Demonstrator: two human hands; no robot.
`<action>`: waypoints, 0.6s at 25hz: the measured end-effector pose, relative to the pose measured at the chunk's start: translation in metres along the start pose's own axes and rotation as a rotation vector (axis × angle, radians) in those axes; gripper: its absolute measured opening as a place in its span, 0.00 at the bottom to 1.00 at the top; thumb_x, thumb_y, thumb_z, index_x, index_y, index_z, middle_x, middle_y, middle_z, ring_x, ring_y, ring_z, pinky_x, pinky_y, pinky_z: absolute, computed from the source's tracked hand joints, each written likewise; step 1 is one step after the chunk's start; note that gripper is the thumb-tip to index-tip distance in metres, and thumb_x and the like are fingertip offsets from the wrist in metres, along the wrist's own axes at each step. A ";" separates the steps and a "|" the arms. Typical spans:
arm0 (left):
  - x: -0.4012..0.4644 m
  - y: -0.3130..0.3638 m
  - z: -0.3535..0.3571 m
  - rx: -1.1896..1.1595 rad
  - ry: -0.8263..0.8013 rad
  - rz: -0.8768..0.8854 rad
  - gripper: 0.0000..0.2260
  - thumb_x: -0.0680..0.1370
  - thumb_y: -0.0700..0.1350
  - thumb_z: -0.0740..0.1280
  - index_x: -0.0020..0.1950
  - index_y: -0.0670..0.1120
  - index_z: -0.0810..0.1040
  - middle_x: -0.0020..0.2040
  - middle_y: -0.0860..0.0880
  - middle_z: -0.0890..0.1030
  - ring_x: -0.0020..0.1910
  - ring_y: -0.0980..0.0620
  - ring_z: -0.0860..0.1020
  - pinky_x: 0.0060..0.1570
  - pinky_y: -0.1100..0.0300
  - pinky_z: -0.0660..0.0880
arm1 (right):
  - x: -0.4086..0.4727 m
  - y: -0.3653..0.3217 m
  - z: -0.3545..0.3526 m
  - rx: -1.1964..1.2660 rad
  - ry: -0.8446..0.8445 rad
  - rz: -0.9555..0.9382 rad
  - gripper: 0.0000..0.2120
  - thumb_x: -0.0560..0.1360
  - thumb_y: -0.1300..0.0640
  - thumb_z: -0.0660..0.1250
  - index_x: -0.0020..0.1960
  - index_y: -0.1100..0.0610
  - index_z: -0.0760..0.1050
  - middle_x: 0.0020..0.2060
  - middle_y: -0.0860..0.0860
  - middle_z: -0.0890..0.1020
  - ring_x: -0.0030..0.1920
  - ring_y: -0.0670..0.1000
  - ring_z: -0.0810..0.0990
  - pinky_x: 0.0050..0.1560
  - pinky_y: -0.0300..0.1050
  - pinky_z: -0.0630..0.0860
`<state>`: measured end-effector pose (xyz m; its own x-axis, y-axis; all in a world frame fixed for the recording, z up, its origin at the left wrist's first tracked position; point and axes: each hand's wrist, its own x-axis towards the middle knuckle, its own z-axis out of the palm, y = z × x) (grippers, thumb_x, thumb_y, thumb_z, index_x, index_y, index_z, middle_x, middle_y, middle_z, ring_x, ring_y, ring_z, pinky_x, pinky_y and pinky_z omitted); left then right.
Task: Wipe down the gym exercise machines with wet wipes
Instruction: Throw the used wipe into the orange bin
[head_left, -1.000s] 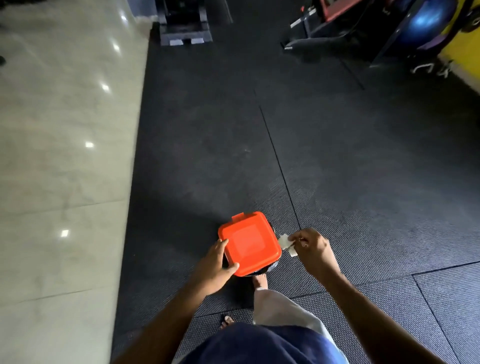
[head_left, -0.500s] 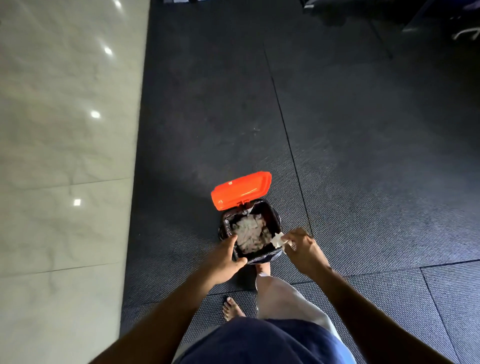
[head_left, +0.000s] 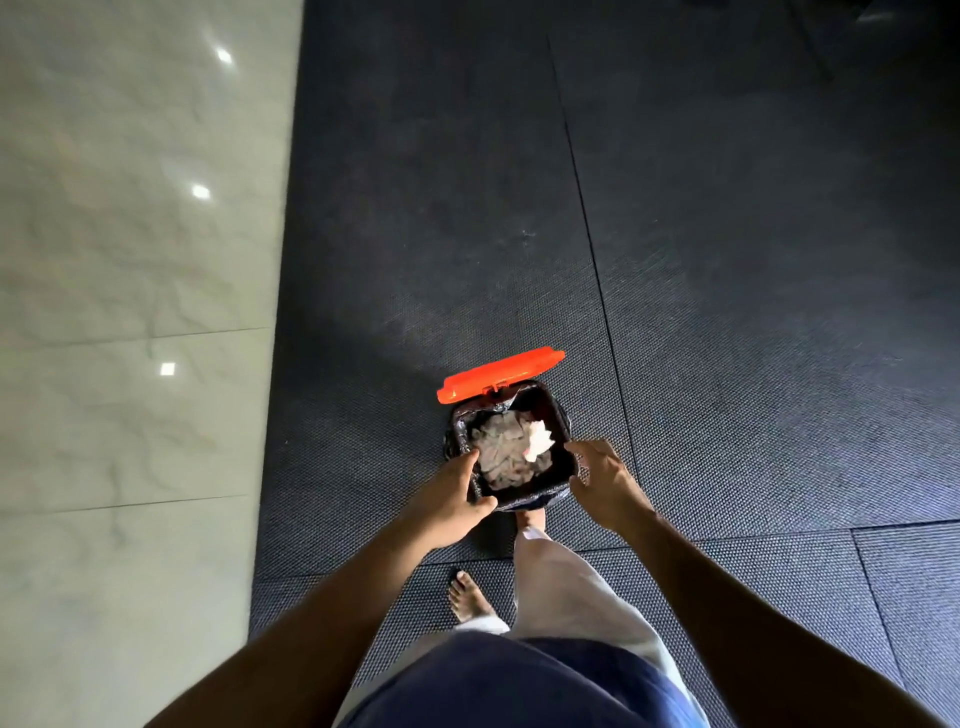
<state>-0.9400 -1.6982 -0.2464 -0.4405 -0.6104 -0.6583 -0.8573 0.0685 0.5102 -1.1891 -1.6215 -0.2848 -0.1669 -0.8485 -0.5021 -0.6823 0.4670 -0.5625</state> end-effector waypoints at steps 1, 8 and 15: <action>0.000 -0.003 0.000 -0.003 0.002 0.002 0.37 0.83 0.54 0.67 0.85 0.45 0.52 0.84 0.46 0.56 0.82 0.49 0.58 0.78 0.57 0.57 | -0.001 0.002 0.001 0.002 0.000 -0.001 0.24 0.78 0.62 0.68 0.74 0.56 0.71 0.66 0.56 0.73 0.63 0.56 0.78 0.57 0.45 0.79; -0.004 -0.003 -0.002 0.014 -0.016 0.011 0.37 0.83 0.55 0.67 0.85 0.46 0.52 0.84 0.46 0.57 0.82 0.47 0.60 0.78 0.55 0.59 | -0.021 0.005 -0.001 0.000 0.025 0.021 0.19 0.79 0.58 0.69 0.70 0.56 0.75 0.65 0.54 0.76 0.61 0.52 0.80 0.51 0.38 0.74; -0.007 0.007 -0.033 0.050 0.084 0.059 0.36 0.83 0.54 0.67 0.85 0.47 0.54 0.84 0.46 0.59 0.81 0.49 0.62 0.76 0.58 0.60 | -0.032 -0.033 -0.034 -0.001 0.132 -0.064 0.25 0.80 0.55 0.68 0.75 0.57 0.69 0.70 0.54 0.77 0.66 0.54 0.78 0.60 0.45 0.75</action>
<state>-0.9335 -1.7196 -0.2196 -0.4686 -0.6682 -0.5779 -0.8435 0.1441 0.5174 -1.1853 -1.6187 -0.2278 -0.2148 -0.9021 -0.3743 -0.6952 0.4104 -0.5902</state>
